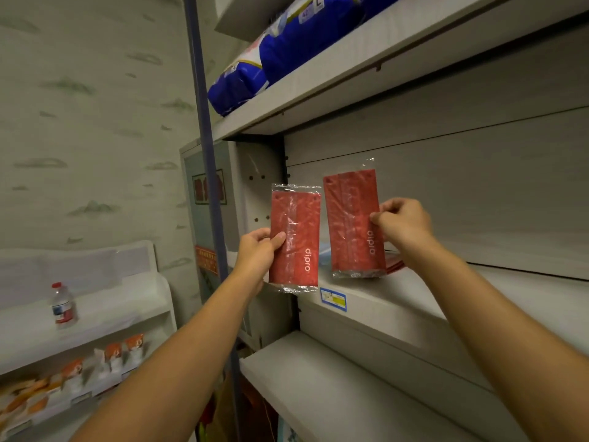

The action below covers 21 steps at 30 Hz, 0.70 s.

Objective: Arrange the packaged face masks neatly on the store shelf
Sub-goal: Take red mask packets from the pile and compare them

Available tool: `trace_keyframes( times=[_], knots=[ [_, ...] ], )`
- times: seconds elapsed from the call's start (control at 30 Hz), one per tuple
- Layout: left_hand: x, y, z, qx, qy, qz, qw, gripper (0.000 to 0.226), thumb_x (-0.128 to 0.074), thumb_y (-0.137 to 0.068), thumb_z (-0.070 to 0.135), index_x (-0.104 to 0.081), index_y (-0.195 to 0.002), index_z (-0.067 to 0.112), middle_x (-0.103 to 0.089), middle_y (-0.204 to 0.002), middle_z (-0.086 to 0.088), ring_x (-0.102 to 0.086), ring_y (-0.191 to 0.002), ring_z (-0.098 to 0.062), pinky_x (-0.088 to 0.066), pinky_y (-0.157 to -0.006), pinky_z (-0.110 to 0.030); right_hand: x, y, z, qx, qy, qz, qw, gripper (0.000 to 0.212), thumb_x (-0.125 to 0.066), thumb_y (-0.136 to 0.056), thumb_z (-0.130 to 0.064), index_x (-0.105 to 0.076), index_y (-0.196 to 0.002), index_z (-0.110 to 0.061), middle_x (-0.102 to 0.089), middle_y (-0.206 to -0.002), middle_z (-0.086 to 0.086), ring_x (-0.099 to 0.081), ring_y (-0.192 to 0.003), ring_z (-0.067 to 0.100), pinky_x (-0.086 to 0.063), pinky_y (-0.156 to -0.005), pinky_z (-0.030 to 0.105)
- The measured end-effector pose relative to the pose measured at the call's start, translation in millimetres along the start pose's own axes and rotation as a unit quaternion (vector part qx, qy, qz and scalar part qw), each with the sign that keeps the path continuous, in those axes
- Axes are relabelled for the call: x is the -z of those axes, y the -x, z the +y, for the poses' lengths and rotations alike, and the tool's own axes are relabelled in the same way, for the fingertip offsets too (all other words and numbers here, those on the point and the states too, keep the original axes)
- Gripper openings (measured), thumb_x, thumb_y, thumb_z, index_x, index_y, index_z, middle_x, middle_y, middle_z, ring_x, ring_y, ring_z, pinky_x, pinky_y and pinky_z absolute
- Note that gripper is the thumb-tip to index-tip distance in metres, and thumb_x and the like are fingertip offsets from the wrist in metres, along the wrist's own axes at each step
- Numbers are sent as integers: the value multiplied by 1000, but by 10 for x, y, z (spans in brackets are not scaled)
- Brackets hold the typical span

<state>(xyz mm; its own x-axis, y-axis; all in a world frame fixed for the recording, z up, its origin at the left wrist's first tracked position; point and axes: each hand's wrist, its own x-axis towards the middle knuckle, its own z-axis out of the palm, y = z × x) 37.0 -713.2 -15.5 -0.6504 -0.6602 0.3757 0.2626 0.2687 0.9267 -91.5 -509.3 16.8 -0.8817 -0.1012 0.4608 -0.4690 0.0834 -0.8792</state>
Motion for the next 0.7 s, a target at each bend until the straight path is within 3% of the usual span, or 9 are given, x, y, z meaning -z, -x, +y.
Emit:
trace_keyframes(
  times=[0.07, 0.27, 0.5, 0.7],
  knots=[
    [-56, -94, -30, 0, 3, -13, 1000, 13, -62, -99, 15, -68, -106, 7, -75, -84, 0, -74, -75, -11, -58, -70, -30, 2, -58, 15, 1, 8, 9, 1000, 7, -69, -82, -12, -69, -75, -12, -74, -83, 7, -71, -84, 28, -60, -82, 43],
    [-283, -328, -92, 1, 4, -59, 998, 10, -60, -100, 16, -67, -101, 10, -74, -84, 3, -72, -69, -6, -53, -61, -22, 69, -210, 66, 14, 29, 44, 999, 14, -66, -84, -8, -64, -72, -15, -73, -87, 11, -63, -74, 20, -60, -81, 45],
    [-442, -690, -243, -3, 33, -108, 994, 15, -61, -100, 18, -68, -107, 6, -75, -93, -4, -72, -81, -12, -54, -64, -24, 79, -302, 205, 16, 50, 90, 995, 17, -66, -89, -13, -63, -73, -18, -69, -79, 3, -62, -73, 17, -57, -79, 42],
    [-599, -1065, -375, -17, 51, -176, 983, 11, -61, -100, 15, -69, -105, 9, -74, -91, -3, -71, -78, -10, -54, -62, -23, 86, -338, 263, 10, 64, 149, 987, 17, -66, -86, -12, -61, -71, -18, -65, -72, 0, -61, -69, 18, -51, -67, 36]
  ],
)
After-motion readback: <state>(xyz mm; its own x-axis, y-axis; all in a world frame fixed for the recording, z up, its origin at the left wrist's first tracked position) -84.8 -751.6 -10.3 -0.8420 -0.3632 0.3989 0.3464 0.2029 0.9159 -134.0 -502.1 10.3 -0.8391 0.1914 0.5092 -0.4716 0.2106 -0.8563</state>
